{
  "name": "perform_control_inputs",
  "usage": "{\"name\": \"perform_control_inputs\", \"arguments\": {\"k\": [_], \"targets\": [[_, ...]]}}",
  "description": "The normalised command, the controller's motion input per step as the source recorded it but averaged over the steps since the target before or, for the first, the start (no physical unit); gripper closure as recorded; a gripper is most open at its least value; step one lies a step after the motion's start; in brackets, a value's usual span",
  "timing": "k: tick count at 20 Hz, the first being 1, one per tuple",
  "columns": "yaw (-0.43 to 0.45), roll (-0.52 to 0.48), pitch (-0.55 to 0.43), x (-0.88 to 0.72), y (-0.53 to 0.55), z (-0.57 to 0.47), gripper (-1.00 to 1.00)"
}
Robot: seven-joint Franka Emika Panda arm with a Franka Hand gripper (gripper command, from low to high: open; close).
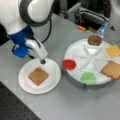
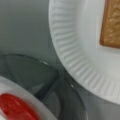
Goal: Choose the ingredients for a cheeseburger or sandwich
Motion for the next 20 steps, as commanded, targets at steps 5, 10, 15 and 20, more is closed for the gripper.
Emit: {"name": "perform_control_inputs", "arguments": {"k": [5, 10, 15, 20], "targets": [[-0.219, -0.478, -0.149, -0.86, 0.69, 0.18, -1.00], [-0.100, -0.492, -0.193, -0.88, 0.40, 0.03, -1.00], [-0.026, -0.344, -0.123, -0.51, 0.17, -0.19, -1.00], [0.042, -0.175, -0.121, -0.24, 0.17, -0.24, -1.00]]}}
